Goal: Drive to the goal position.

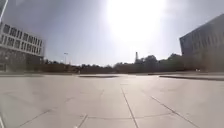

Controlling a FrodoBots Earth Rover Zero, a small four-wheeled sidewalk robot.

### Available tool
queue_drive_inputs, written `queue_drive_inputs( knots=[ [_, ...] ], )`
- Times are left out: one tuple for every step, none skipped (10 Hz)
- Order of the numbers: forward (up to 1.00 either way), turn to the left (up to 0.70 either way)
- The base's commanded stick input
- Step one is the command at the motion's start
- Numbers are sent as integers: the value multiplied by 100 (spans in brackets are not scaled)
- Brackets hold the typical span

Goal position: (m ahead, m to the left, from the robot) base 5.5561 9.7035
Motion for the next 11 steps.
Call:
queue_drive_inputs(
  knots=[
    [70, 0],
    [70, 0],
    [70, 0],
    [70, 0],
    [70, 0],
    [70, 0],
    [70, 0],
    [70, 0],
    [70, 0],
    [70, 0],
    [70, 0]
  ],
)
